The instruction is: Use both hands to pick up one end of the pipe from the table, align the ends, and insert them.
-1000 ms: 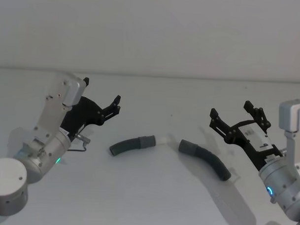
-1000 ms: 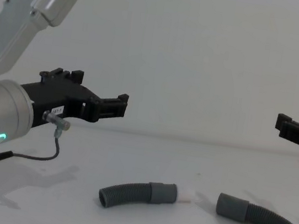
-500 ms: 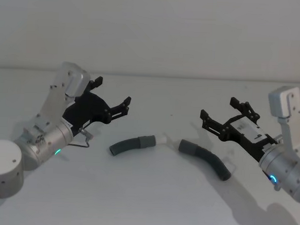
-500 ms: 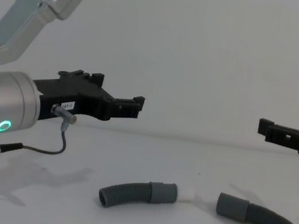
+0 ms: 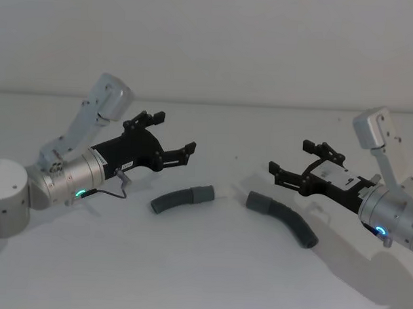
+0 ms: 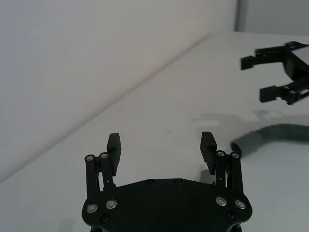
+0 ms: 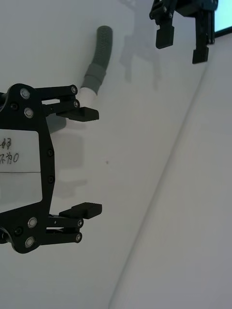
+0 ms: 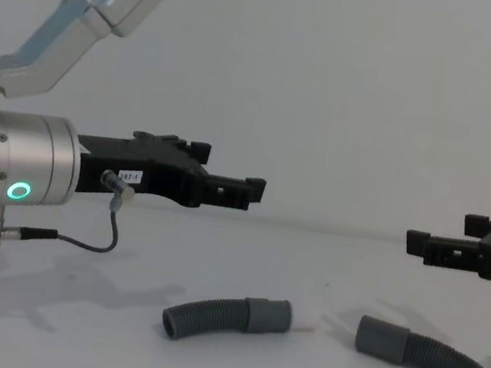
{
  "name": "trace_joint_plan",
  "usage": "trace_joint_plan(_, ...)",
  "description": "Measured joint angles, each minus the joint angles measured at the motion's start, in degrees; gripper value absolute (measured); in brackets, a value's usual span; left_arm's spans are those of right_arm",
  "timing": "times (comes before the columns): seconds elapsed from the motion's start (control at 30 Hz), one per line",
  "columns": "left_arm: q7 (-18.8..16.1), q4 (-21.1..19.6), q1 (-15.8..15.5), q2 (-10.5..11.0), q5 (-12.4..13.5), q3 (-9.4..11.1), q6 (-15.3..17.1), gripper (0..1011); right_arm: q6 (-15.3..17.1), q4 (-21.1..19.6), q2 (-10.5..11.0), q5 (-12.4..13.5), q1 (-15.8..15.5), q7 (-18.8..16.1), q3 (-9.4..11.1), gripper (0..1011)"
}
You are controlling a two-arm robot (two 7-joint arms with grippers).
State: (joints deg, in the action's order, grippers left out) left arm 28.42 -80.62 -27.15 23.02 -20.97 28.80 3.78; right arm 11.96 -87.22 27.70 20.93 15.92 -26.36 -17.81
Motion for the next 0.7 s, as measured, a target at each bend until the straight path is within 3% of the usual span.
trace_joint_plan(0.4,13.0,9.1,-7.6,0.1,-2.0,4.1,2.1,1000,0.8,3.9,1.5,0.8,2.9,-3.7,-1.4,1001)
trace_joint_plan(0.7,18.4,12.2,-10.2,0.8,-2.1,6.6,2.5,1000,0.6,4.1,2.5,1.4,2.8,-4.4,-1.7,1001)
